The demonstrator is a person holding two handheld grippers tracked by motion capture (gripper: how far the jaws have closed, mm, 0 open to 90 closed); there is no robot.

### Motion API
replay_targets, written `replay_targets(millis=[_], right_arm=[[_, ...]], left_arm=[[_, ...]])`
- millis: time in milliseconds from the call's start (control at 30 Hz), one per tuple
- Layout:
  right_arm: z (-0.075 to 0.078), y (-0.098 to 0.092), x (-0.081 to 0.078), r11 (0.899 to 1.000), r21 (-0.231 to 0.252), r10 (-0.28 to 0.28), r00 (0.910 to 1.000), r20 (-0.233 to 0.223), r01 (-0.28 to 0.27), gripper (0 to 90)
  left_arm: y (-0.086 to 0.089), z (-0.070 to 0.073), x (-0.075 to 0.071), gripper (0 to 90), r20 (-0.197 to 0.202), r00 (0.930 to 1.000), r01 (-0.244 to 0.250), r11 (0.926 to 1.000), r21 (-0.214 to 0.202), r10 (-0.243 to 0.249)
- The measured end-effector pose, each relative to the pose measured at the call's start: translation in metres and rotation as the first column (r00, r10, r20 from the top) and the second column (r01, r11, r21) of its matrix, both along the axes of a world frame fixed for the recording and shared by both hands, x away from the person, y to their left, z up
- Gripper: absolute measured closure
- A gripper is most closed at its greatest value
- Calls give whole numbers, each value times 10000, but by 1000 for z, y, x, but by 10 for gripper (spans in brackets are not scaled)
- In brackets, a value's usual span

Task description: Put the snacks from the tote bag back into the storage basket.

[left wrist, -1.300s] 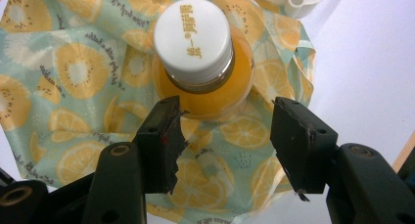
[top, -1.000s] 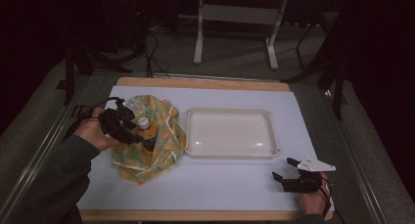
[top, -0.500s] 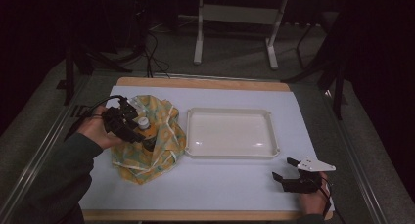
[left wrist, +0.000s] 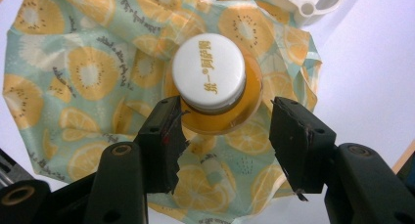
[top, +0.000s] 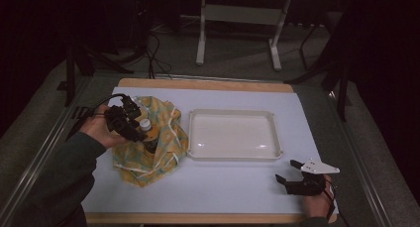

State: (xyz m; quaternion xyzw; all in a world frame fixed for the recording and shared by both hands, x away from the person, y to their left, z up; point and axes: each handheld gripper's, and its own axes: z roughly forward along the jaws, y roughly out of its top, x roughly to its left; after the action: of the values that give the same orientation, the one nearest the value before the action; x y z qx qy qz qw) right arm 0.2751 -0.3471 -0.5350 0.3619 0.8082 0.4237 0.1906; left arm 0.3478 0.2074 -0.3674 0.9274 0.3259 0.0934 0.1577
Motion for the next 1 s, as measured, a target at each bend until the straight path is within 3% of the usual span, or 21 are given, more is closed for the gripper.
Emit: replay_targets(millis=[333, 1000], right_arm=[[0, 0, 0, 10000, 1, 15, 10000, 18, -15, 150], [0, 0, 0, 10000, 18, 32, 10000, 7, -32, 151]], left_arm=[[-4, 2, 4, 465, 135, 9999, -62, 9999, 152, 60], [-11, 2, 13, 481, -375, 9981, -481, 9984, 284, 491]])
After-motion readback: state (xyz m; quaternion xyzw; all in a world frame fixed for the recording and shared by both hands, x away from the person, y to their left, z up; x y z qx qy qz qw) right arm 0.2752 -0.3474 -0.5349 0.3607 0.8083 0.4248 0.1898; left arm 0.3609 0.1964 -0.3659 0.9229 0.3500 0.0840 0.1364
